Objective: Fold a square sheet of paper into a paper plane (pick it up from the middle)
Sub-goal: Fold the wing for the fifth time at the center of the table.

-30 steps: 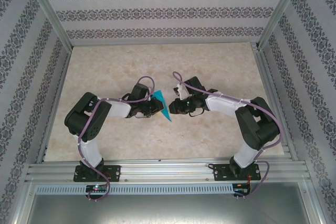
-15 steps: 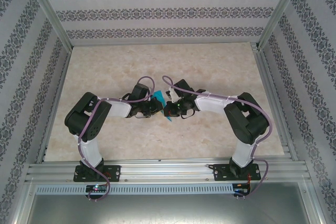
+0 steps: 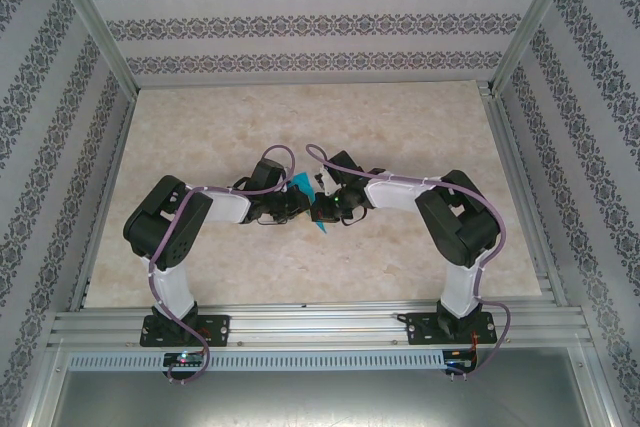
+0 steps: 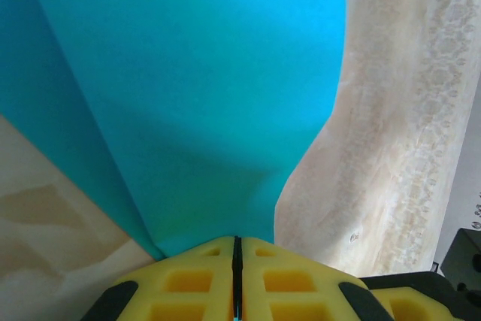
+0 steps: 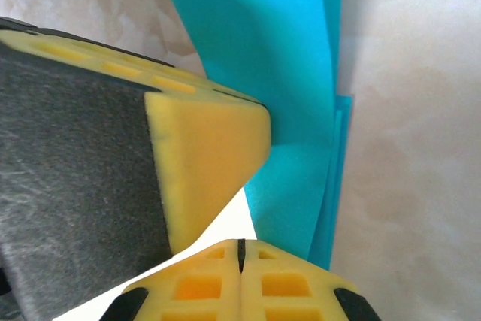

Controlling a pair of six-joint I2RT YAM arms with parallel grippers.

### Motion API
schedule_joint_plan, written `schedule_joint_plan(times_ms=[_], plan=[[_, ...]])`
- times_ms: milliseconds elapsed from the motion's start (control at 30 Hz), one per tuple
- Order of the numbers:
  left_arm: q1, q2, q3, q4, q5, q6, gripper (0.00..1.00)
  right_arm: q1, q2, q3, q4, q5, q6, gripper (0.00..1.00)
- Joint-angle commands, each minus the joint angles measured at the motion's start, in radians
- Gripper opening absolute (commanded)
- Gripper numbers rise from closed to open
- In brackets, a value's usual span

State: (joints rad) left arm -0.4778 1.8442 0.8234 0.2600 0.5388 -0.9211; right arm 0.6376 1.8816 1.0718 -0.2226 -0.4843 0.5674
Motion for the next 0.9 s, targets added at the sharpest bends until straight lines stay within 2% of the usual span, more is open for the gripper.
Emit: schedule_joint_plan(times_ms=[0,433,867], plan=[[-0.005,0.041,-0.003,-0.087,-0.076,0.005,0.12,0.007,0.016,0.013,-0.041,0.023,0.003,0.0],[-0.004,0.05,0.022,-0.168,-0.12,0.01,0.11,0.001,0.018,0.022,-0.112,0.083,-0.045,0.0],[-0.004,0.063,0.034,-0.194,-0.124,0.011,0.11,0.029,-0.014,0.078,-0.145,0.054,-0.077,0.0]])
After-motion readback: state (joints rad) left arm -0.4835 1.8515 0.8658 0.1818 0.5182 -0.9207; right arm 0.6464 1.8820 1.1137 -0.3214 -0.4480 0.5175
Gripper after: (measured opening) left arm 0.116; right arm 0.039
